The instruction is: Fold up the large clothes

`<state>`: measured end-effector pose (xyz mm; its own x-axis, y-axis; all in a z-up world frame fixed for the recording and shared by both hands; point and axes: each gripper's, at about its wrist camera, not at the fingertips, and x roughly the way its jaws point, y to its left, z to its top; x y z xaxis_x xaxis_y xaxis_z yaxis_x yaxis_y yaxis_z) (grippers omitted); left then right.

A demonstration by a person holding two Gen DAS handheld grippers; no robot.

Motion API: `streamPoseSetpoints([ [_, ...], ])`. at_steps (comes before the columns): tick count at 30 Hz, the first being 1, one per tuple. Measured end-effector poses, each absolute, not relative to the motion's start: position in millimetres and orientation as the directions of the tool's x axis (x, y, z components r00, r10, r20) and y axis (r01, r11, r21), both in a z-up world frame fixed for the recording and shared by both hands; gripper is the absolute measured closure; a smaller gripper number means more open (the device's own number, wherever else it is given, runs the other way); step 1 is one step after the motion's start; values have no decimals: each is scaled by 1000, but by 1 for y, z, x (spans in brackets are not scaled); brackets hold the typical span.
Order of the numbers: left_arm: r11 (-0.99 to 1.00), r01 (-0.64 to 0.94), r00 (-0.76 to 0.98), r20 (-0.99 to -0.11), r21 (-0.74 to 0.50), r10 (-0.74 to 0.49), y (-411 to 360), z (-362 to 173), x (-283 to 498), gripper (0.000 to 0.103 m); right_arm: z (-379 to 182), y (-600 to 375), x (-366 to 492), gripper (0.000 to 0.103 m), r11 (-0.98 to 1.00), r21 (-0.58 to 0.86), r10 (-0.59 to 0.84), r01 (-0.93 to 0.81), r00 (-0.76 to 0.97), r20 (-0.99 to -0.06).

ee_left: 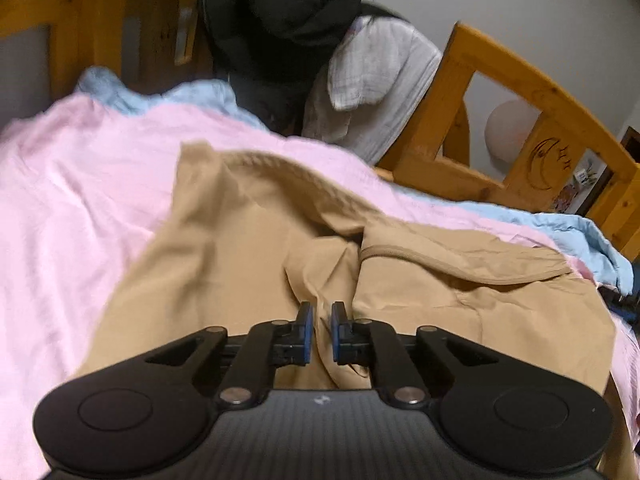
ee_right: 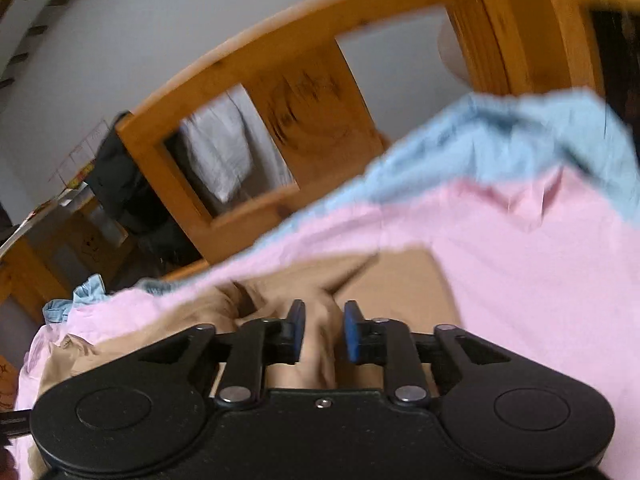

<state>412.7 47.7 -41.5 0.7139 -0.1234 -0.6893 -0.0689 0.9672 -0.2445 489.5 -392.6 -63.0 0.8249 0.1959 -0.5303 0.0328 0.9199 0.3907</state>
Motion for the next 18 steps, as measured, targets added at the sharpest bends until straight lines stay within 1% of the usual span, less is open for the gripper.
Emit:
streamPoseSetpoints([
  [1,968,-57,728,-674,-244,-128,47,-37,408,88,-54,-387,483,71,934,357,193,-2,844,-500],
  [2,968,-42,745,-653,-249,-136,44,-31,404,81,-47,-380,479,67,943,328,209,-49,857,-472],
  [4,964,1,766,-620,-265,-171,34,-24,402,74,-37,-362,472,66,952,273,252,-138,860,-444],
  [6,963,51,757,-619,-263,-209,18,-24,405,74,-38,-341,467,67,953,222,288,-208,851,-439],
  [8,969,81,722,-657,-233,-218,-1,-36,412,74,-49,-319,463,66,957,145,290,-251,834,-469],
  [10,982,61,685,-708,-177,-170,-16,-55,424,74,-69,-302,466,60,967,60,244,-249,822,-515],
  [12,986,54,667,-730,-155,-151,-21,-71,433,74,-91,-292,471,60,968,-16,198,-250,803,-563],
  [15,990,69,674,-726,-120,-135,-24,-72,431,73,-110,-294,474,60,974,-34,160,-225,784,-600],
  [18,985,67,673,-721,-161,-164,-16,-62,416,73,-95,-307,463,62,977,13,178,-211,790,-586],
])
